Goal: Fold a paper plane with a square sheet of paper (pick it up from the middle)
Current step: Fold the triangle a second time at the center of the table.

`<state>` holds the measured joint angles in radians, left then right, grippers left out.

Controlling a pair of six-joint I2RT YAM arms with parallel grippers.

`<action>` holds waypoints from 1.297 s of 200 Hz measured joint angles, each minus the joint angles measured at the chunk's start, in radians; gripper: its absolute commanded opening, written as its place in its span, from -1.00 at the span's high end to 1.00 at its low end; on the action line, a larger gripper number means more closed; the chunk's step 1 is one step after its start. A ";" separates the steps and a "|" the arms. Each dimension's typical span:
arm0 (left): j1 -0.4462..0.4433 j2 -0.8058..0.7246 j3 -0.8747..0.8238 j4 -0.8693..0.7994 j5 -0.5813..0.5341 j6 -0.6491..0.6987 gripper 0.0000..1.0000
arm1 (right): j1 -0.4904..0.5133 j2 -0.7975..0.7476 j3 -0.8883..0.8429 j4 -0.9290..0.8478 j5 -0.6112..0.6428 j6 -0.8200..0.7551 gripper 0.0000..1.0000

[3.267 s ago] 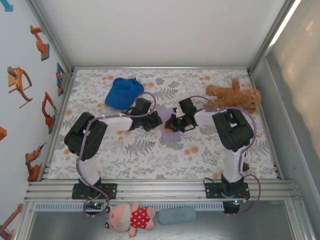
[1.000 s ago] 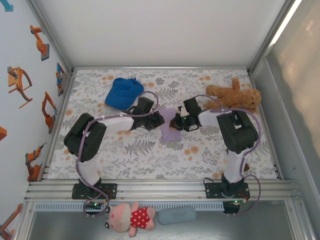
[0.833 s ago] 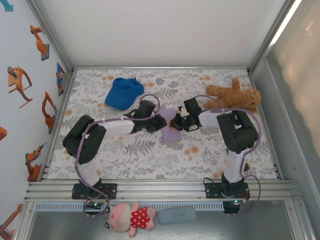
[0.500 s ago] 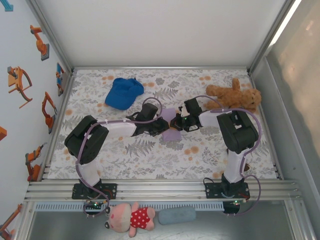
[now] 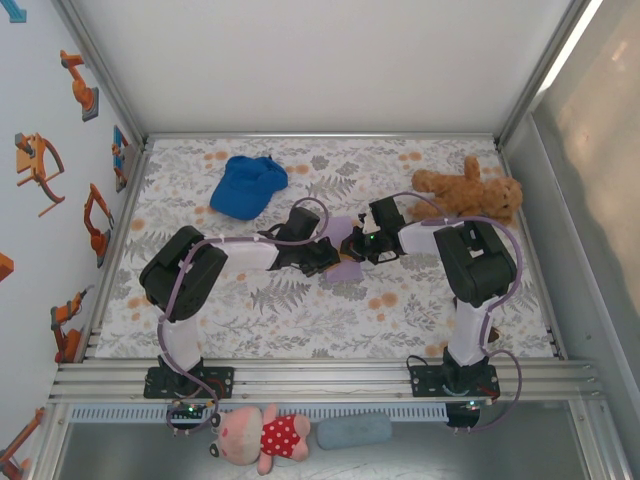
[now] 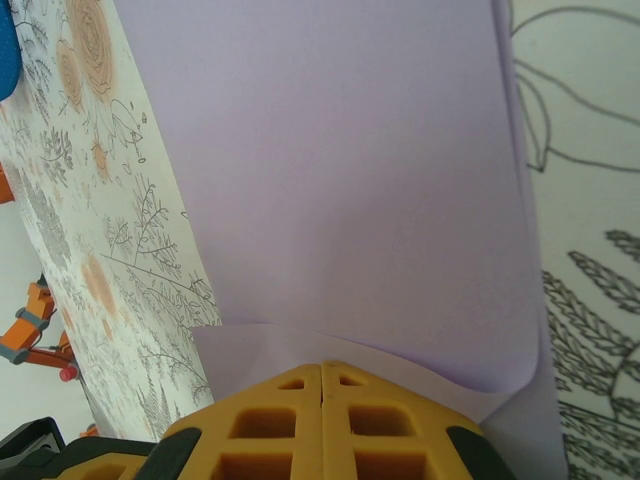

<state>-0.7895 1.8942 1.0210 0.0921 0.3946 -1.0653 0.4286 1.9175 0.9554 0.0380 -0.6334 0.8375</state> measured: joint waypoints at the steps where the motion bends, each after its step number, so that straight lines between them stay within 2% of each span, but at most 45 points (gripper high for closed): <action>1: 0.000 0.000 0.000 0.000 0.000 0.000 0.78 | 0.000 0.000 0.000 0.000 0.000 0.000 1.00; 116: -0.002 0.034 0.044 -0.087 0.028 0.006 0.83 | -0.001 0.001 0.000 0.000 -0.002 0.000 1.00; 259: -0.003 0.034 0.079 -0.215 -0.033 0.063 0.84 | -0.002 0.002 0.000 0.000 -0.004 0.000 1.00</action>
<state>-0.7925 1.9285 1.0996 -0.1230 0.3618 -1.0027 0.4267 1.9198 0.9554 0.0380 -0.6376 0.8379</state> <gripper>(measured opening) 0.082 0.049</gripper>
